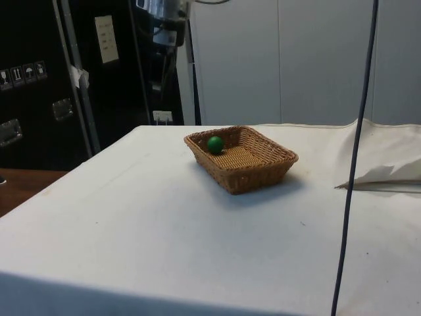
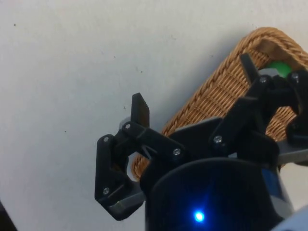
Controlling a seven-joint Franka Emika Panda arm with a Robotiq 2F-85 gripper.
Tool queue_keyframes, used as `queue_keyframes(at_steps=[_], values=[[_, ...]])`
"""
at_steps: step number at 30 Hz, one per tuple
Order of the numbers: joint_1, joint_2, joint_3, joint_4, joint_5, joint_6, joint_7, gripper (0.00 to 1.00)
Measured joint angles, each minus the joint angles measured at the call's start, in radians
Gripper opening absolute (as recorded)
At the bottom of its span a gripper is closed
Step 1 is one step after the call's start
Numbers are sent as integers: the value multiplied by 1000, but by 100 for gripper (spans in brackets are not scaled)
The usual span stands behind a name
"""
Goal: Pick up the ball and place it into the basket.
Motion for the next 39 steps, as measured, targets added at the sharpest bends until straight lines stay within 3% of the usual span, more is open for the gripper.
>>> queue_keyframes(at_steps=[19,39], values=[[2,-6,94,54,-145,-70,175,100],[1,-8,101,52,-142,-112,291,100]])
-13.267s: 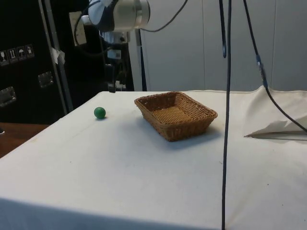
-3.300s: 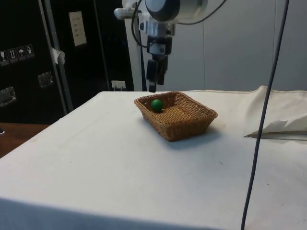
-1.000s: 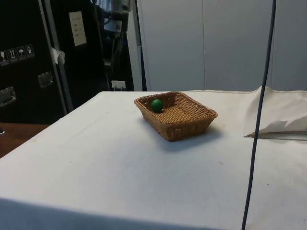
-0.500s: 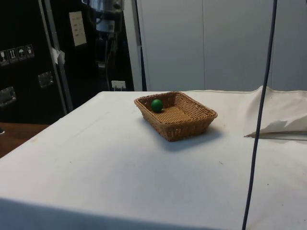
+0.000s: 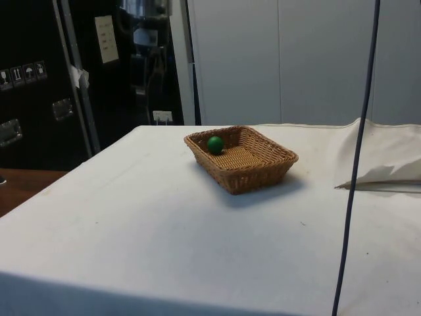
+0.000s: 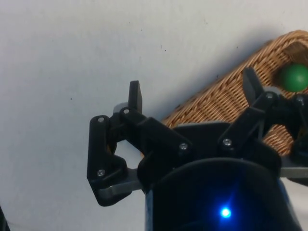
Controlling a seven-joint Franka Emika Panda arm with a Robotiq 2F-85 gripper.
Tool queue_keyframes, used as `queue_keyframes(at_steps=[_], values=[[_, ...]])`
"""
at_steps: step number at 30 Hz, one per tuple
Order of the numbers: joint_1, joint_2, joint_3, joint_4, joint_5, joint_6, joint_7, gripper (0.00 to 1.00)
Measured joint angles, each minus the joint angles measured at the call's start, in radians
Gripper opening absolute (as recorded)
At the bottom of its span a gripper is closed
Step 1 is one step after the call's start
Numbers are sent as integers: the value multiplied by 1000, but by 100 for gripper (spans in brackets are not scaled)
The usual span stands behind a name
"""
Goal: Pick up the ball and place it into the basket.
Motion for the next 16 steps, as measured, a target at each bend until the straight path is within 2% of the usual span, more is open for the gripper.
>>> queue_keyframes(at_steps=[16], values=[[0,-4,1,-20,20,-5,86,100]])
